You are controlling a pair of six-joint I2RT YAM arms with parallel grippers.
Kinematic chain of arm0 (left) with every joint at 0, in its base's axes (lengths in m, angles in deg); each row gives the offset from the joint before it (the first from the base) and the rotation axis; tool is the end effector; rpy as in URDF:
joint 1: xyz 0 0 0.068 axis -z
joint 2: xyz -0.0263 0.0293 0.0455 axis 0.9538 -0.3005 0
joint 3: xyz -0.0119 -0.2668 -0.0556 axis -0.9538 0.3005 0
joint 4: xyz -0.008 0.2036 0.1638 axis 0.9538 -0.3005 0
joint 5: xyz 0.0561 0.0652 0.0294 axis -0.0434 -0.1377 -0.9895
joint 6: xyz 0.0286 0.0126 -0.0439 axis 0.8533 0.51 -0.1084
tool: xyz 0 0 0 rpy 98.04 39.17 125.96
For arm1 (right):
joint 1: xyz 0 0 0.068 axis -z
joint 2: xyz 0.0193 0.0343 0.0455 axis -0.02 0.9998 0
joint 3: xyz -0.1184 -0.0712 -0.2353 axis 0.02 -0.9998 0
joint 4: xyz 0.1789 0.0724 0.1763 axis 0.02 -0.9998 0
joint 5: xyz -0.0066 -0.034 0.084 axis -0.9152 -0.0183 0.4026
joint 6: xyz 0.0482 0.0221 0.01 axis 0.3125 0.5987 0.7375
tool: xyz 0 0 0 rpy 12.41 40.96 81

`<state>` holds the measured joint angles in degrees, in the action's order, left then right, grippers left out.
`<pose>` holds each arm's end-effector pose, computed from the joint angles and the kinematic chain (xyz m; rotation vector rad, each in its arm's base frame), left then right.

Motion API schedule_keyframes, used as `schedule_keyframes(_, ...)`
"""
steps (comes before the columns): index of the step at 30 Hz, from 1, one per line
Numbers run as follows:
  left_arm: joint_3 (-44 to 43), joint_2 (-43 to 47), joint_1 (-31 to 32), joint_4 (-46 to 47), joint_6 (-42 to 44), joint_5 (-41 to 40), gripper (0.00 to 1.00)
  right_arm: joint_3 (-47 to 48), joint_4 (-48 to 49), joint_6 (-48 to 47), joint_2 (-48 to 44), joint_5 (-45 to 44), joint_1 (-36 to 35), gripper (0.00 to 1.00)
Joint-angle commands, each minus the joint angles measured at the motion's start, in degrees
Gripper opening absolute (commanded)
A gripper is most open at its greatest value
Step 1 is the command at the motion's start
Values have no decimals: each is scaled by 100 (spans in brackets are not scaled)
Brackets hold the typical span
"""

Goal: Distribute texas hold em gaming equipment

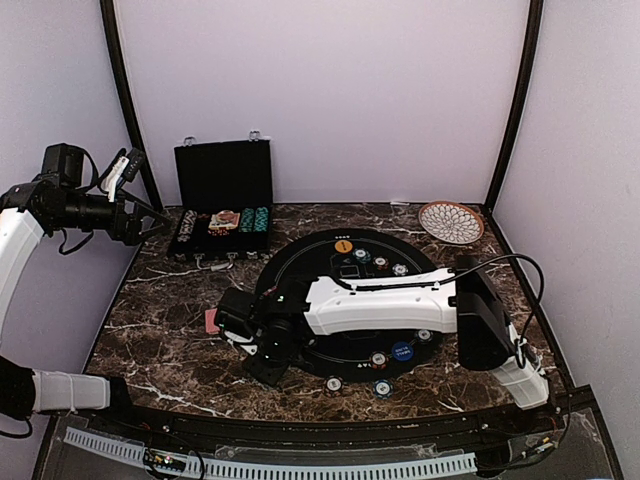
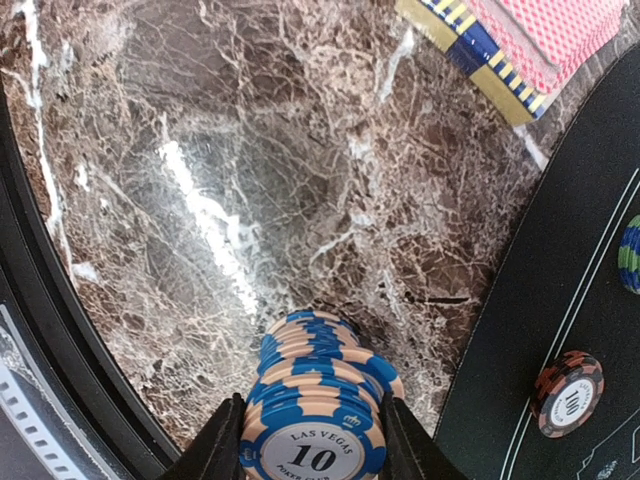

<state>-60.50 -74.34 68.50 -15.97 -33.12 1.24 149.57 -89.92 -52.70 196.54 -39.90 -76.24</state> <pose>0.2023 -0.0100 0.3983 0.7208 1.9590 -0.5449 0.1092 0.4777 0.1901 -1.4705 2.4394 0.2880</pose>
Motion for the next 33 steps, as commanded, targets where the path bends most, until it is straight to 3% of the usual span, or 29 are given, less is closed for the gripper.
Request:
schedule_keyframes(1,-19,96,-20,-92,62,40,99,332,-91,-50,-40,-34,-64,32)
schedule_keyframes(14,-17,83,-21,-90,57,62,99,589,-309,5,-379,-399,150,17)
schedule_keyframes(24,-30,91,-21,-93,61,100,99,-769,233,314,-1065,-771,1277,15)
schedule_keyframes(33,-34,91,-21,-88,62,107,99,-1195,604,310,-804,-674,1849,14)
